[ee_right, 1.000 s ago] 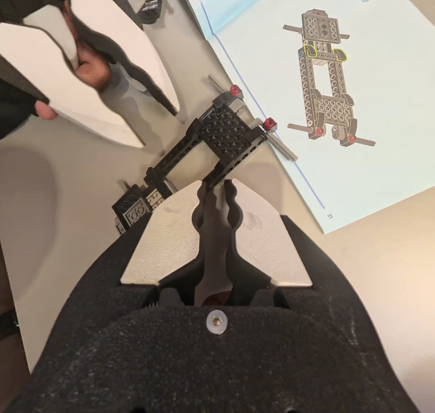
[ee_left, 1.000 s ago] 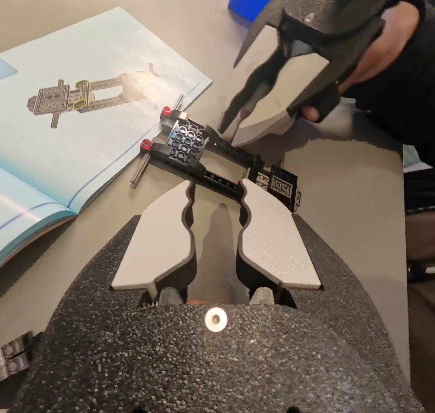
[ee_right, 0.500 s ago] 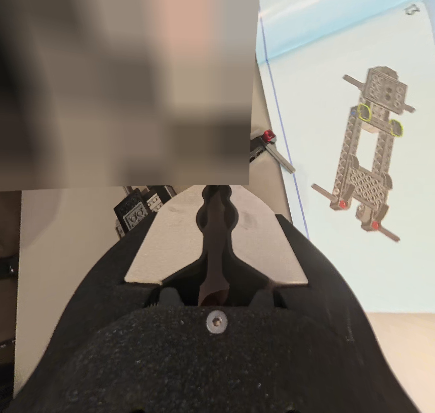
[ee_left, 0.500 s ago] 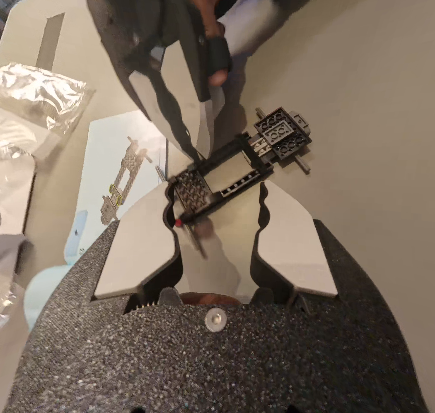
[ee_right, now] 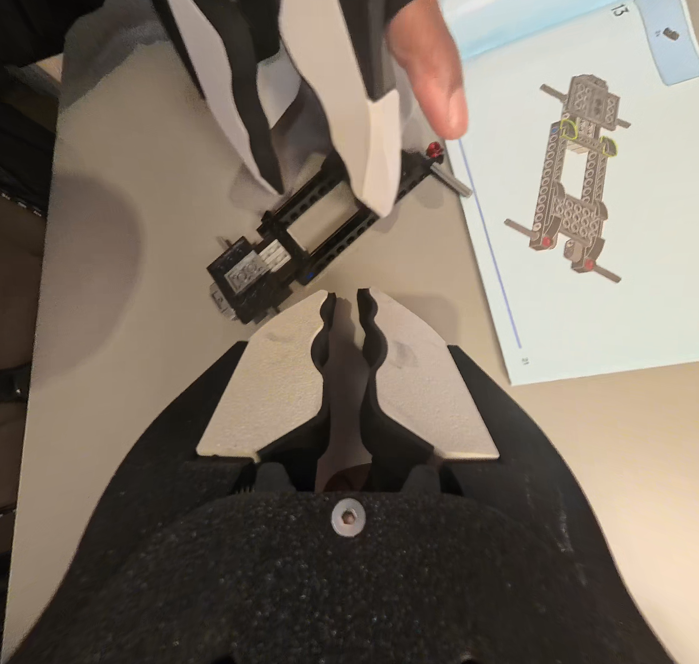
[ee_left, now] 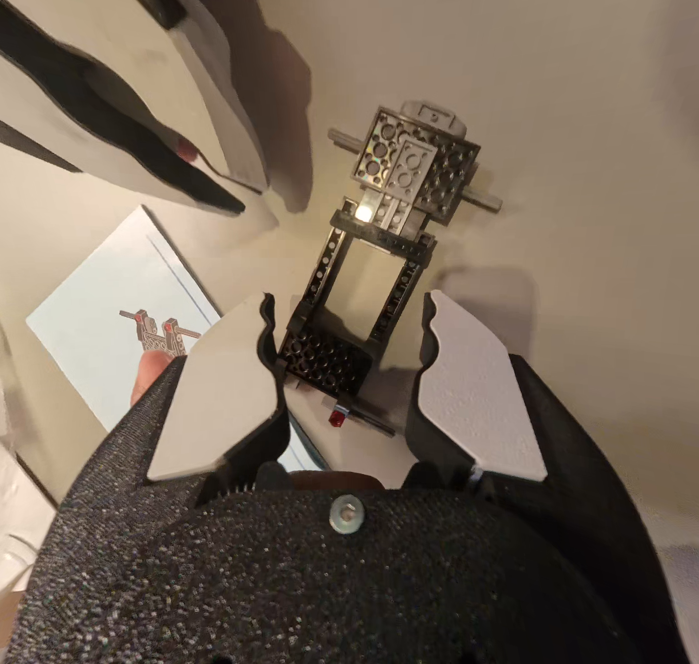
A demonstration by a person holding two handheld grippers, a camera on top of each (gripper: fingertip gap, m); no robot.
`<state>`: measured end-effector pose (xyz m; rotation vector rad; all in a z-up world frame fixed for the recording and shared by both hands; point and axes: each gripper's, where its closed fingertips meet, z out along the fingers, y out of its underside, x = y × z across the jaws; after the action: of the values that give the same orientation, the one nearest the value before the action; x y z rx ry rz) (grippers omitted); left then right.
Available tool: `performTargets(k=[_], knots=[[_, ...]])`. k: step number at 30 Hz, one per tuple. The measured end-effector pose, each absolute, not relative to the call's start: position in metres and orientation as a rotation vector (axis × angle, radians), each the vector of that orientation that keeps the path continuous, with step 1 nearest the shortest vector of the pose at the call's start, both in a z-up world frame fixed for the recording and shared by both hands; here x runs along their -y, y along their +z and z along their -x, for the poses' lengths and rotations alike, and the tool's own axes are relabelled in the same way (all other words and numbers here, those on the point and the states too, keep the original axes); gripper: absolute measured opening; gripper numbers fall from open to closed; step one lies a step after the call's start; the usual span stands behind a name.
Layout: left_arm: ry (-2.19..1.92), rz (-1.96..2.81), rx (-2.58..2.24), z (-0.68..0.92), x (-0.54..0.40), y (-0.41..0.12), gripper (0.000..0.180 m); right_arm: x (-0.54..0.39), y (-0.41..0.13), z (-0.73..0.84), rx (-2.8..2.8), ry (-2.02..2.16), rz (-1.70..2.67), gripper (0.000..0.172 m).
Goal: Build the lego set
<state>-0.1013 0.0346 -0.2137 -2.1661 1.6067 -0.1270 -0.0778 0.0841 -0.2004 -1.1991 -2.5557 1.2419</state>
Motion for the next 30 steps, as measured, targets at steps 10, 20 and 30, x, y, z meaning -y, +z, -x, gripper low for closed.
performTargets(k=[10,20,30], knots=[[-0.23,2.207,-1.826,0.113,-0.039,-0.214,0.074,-0.083,-0.202,0.05,2.602,1.232,1.138,0.016],[-0.24,2.197,-1.989,0.128,-0.036,-0.227,0.069,-0.085,-0.204,0.045,2.614,1.236,1.137,0.017],[-0.243,2.315,-1.769,0.119,-0.027,-0.229,0.055,-0.09,-0.201,0.045,2.573,1.222,1.176,0.019]])
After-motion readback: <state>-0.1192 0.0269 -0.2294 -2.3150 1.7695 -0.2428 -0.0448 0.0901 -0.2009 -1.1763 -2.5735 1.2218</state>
